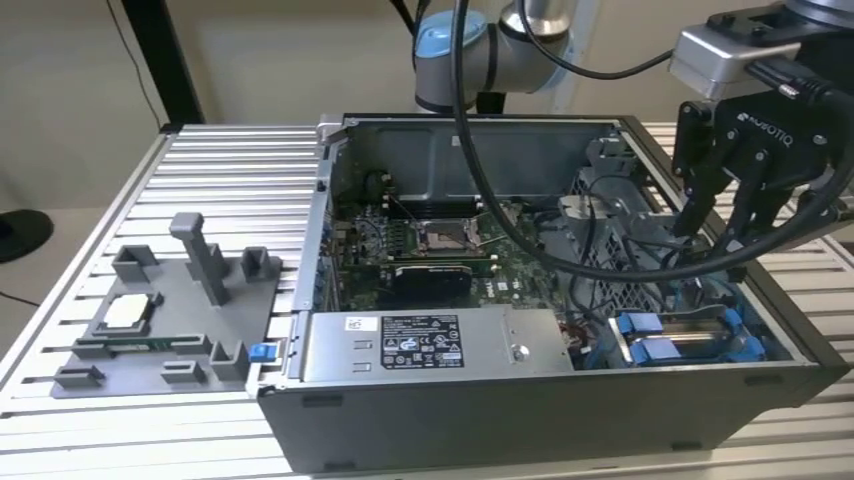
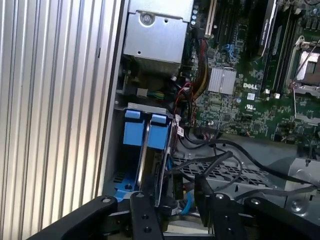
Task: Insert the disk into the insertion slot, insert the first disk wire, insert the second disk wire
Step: 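Insert the first disk wire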
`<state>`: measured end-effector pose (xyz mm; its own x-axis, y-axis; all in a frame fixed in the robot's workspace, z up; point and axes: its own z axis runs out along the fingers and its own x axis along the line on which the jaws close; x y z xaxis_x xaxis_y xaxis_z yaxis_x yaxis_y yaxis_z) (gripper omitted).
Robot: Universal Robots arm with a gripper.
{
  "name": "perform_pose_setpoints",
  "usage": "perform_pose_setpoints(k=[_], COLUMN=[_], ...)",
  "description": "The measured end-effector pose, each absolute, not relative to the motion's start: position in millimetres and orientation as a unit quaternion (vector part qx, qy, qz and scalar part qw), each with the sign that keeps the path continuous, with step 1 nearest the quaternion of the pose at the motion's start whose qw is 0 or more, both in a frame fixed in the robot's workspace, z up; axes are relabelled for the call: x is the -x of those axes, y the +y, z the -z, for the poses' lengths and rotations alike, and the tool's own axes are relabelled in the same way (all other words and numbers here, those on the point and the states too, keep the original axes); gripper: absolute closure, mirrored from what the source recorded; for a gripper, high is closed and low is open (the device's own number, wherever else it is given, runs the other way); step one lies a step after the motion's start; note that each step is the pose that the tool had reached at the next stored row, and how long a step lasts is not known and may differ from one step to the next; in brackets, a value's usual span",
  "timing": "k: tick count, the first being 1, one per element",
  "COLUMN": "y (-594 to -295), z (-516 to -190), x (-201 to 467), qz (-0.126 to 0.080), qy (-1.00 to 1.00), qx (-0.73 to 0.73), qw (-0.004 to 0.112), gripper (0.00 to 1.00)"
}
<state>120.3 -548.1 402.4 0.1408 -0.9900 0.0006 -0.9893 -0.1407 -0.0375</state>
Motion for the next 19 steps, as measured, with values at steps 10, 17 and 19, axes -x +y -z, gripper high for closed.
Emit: perform_pose_setpoints(k=[10, 17, 19], y=[-547.7, -543.6, -542.5], z=[-399.1, -397.0, -396.5], x=[-118.4, -117.7, -117.7], qz=[0.023, 0.024, 0.025], qy=[0.649, 0.646, 0.646], qx=[0.761, 0.763, 0.763], qw=[0.002, 0.004, 0.004], gripper=[0.00, 1.00, 1.00])
